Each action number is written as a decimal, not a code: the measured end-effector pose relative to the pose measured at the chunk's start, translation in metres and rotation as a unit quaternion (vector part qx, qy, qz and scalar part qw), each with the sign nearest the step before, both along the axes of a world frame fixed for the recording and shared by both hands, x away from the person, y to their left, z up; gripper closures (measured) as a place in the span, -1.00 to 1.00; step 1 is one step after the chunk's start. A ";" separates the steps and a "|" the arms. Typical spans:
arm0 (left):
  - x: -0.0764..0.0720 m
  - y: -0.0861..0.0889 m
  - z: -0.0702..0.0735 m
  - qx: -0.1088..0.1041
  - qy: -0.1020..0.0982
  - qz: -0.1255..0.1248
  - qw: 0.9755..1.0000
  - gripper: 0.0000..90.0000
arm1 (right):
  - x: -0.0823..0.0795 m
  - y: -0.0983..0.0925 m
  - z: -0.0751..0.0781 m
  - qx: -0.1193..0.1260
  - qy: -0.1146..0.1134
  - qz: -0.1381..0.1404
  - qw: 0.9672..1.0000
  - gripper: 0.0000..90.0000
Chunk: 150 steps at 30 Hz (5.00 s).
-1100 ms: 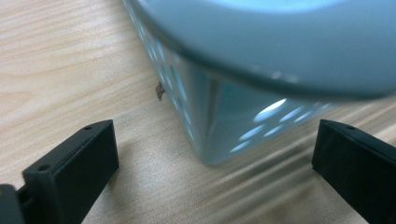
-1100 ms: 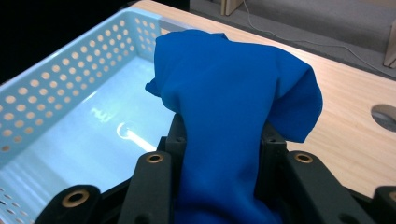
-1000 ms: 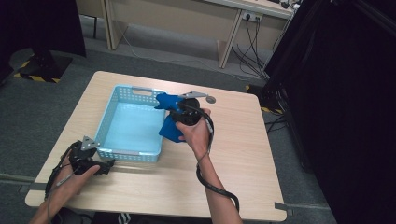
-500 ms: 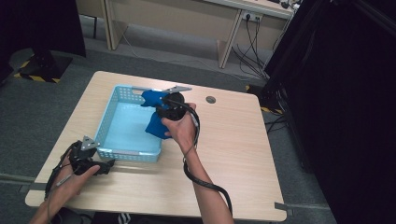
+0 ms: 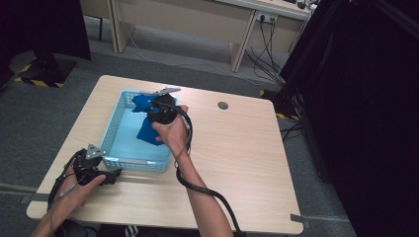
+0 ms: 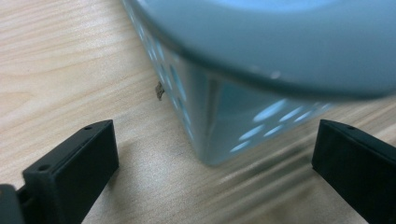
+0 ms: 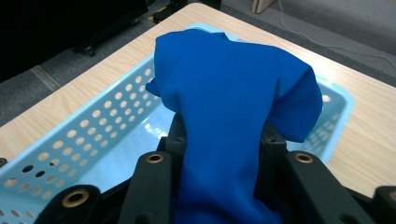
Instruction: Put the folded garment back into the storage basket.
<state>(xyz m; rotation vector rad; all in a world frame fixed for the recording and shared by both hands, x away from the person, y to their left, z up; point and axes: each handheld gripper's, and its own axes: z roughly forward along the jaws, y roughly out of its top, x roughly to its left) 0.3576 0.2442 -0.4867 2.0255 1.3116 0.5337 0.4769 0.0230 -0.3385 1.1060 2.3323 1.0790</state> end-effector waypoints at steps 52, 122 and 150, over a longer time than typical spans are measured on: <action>0.000 0.000 0.000 -0.001 0.000 -0.003 1.000 -1.00 | 0.038 0.055 -0.084 -0.045 0.094 -0.032 0.994 0.17; 0.000 0.000 0.000 0.000 0.000 -0.003 1.000 -1.00 | 0.012 0.012 -0.023 0.030 0.039 0.031 0.998 -0.91; 0.000 0.000 0.000 -0.001 -0.001 -0.003 1.000 -1.00 | -0.003 -0.021 -0.015 0.041 0.027 0.045 0.998 -0.91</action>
